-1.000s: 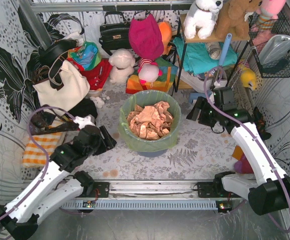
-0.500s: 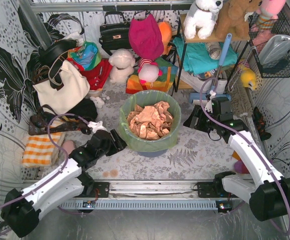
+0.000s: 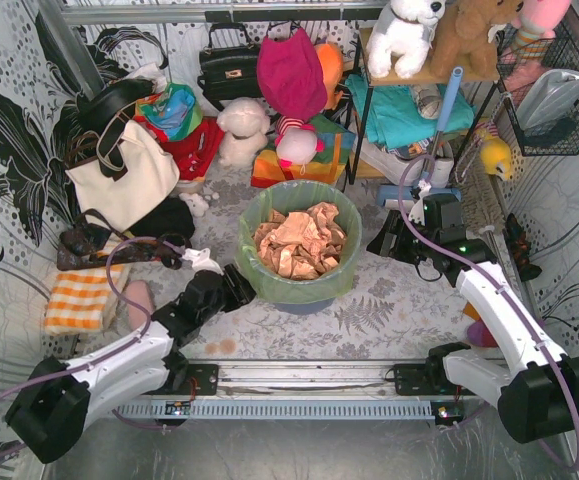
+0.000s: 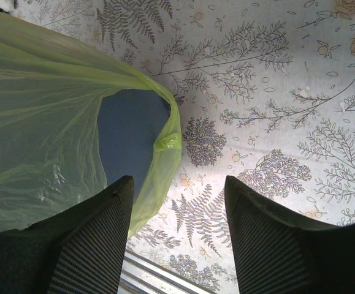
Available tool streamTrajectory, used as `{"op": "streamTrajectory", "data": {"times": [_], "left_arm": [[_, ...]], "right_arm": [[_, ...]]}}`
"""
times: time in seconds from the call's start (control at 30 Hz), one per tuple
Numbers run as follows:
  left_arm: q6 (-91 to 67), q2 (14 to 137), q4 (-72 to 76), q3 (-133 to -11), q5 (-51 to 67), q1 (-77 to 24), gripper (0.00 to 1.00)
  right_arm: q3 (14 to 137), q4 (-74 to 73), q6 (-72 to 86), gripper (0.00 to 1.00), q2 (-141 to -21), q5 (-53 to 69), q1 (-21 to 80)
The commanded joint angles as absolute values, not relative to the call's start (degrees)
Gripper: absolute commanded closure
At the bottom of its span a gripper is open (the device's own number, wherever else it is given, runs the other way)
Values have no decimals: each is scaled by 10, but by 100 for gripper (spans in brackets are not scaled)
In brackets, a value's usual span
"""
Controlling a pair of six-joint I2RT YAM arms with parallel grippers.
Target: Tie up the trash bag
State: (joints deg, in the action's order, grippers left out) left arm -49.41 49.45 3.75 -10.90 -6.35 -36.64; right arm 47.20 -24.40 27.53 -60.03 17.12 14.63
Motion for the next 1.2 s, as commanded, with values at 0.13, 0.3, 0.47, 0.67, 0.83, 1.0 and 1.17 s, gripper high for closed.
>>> {"op": "streamTrajectory", "data": {"times": [0.13, 0.3, 0.47, 0.67, 0.83, 1.0, 1.17], "left_arm": [[-460, 496, 146, -88, -79, -365, 49], [-454, 537, 178, -88, -73, -363, 55], [-457, 575, 211, -91, -79, -364, 58], [-456, 620, 276, -87, -58, -364, 61], [-455, 669, 284, -96, -63, -364, 66], [-454, 709, 283, -108, -71, -364, 74], [-452, 712, 266, -120, -72, -364, 86]], "right_arm": [[464, -218, 263, 48, -589, 194, 143], [471, -222, 262, 49, -593, 196, 143], [459, -216, 260, 49, -588, 196, 143], [442, -198, 266, 51, -596, 216, 143], [420, -163, 281, 51, -593, 237, 144], [407, -153, 291, 51, -592, 240, 143], [387, -131, 302, 52, -590, 246, 144]]}}
